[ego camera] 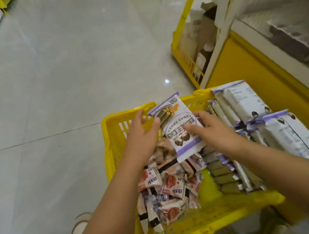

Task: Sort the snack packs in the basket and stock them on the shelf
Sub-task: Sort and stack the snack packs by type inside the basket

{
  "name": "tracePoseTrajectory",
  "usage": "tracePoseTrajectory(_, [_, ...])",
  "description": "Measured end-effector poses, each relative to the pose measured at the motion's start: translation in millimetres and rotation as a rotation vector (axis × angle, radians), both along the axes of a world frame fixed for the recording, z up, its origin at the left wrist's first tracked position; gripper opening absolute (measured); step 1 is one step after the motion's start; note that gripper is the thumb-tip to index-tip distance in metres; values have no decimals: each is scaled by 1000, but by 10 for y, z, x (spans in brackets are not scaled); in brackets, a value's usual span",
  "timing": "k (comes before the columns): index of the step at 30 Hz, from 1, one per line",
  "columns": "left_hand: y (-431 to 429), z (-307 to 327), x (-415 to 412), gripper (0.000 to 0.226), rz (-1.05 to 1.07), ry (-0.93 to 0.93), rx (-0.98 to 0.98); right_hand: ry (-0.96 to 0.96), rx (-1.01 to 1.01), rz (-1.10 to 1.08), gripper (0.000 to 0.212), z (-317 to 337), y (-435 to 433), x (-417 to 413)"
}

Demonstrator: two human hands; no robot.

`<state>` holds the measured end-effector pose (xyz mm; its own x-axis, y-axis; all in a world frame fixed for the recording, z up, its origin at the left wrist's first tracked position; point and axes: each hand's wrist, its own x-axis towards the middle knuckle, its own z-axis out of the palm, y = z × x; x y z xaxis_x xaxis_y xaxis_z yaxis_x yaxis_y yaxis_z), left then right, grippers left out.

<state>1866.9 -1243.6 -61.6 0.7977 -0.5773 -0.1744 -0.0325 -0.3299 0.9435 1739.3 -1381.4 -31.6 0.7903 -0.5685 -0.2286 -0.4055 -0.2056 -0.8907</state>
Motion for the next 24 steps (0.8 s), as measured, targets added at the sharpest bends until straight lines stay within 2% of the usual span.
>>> tracePoseTrajectory(2, [-273,128,-146,56,-39,230,-117,-89,3,-11,27,187,-67,-47])
tracePoseTrajectory(5, [-688,298,-334,79,-102,371,-280,-91,-128,-41,36,471,-297,-179])
tracePoseTrajectory(7, [-943,399,-467,89,-156,349,-313,-21,-316,-68,37,641,-524,-322])
tracePoseTrajectory(10, [-1287,511,-631,93,-163,265,-294,193,-673,-77,57,784,-850,-672])
tracePoseTrajectory(12, [-1509,551,-695,93,-169,253,-284,319,-809,-53,68,778,-964,-968])
tracePoseTrajectory(17, [-1955,505,-871,97,-271,200,-174,687,-658,101,101,511,-975,-1398])
tracePoseTrajectory(21, [-2083,367,-1025,105,-379,-1,66,683,-631,48,98,365,-963,-1370])
tracePoseTrajectory(24, [-2063,330,-1085,105,-419,-69,124,673,-636,12,88,349,-948,-1341])
